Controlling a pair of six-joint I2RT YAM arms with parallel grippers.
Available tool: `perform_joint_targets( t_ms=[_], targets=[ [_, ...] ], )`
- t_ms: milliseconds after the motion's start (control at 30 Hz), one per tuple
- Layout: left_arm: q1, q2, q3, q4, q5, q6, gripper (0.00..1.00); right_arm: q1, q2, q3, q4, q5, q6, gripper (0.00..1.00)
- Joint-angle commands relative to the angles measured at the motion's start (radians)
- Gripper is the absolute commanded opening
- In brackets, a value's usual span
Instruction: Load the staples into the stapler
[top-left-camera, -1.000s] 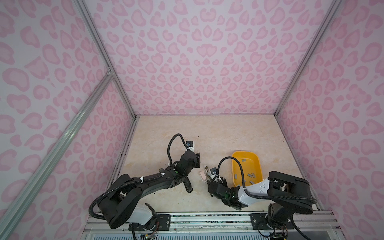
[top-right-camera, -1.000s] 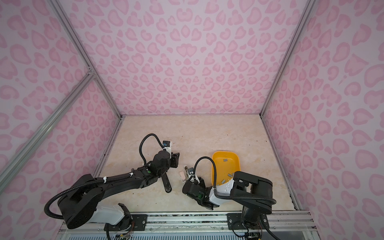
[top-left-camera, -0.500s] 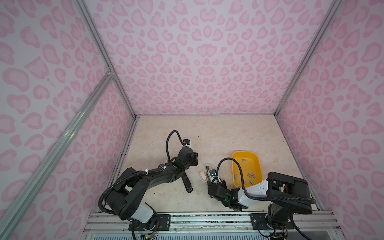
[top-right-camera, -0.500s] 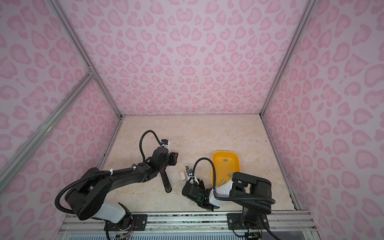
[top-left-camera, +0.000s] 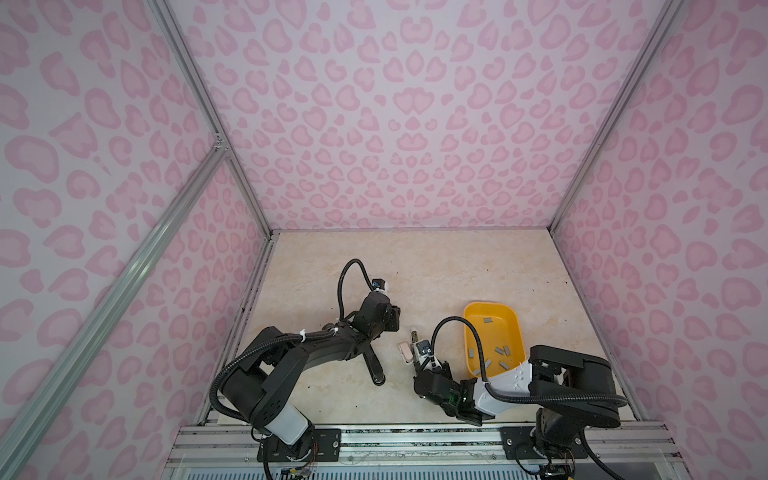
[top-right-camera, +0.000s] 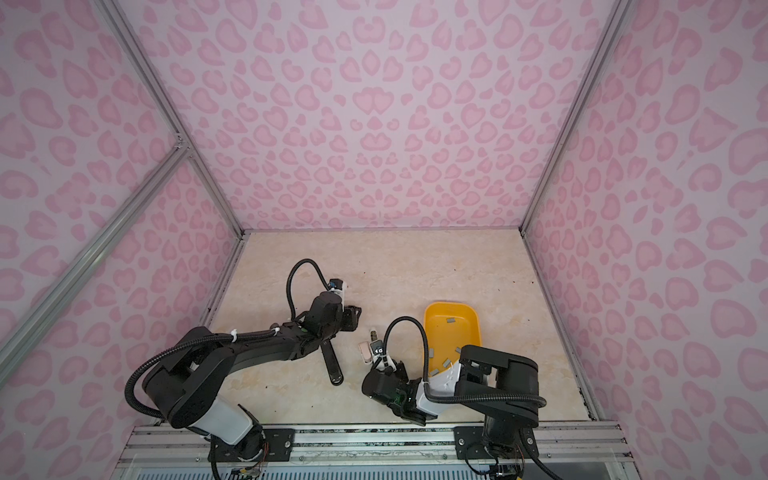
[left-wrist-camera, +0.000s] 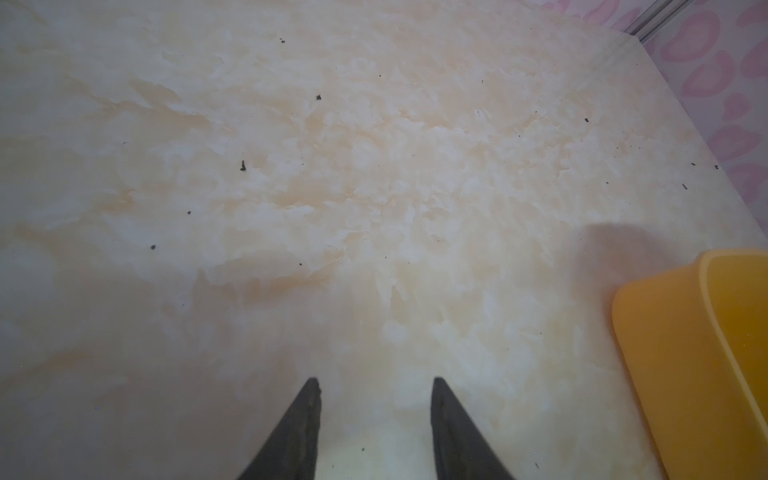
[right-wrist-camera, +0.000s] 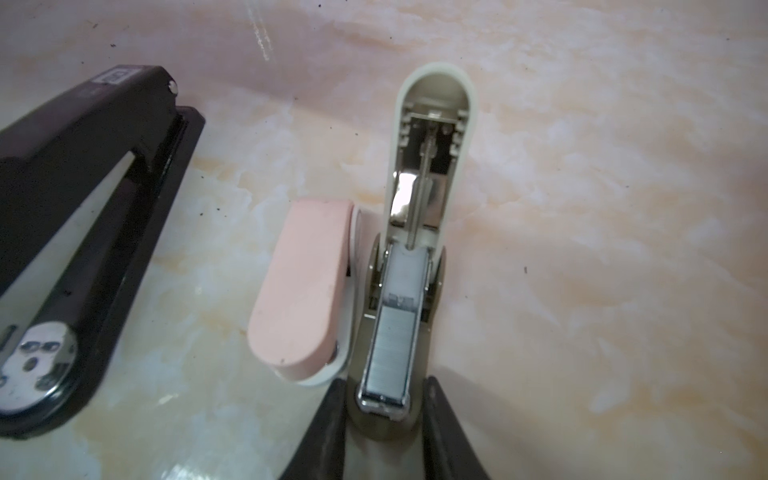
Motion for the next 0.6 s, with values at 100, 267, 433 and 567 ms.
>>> perform_joint_targets(
  t_ms=[100, 267, 433, 567],
  targets=[
    [0.002, 0.054, 0.031, 0.016, 0.025, 0.03, 0.45, -0.001, 0.002, -0.017, -0.11, 0.0, -0.015, 0.25],
    [0.003, 0.102, 0.049, 0.025, 0.031, 0.036, 0.45, -0.001, -0.004, -0.023, -0.101, -0.001, -0.018, 0.24],
    [0.001, 0.128, 0.051, 0.07, 0.114, 0.069, 0.45, -0.001, -0.007, -0.026, -0.088, -0.006, -0.021, 0.22],
    [-0.022, 0.117, 0.006, 0.176, 0.193, 0.134, 0.44, -0.008, -0.008, -0.028, -0.083, -0.01, -0.019, 0.22]
  ],
)
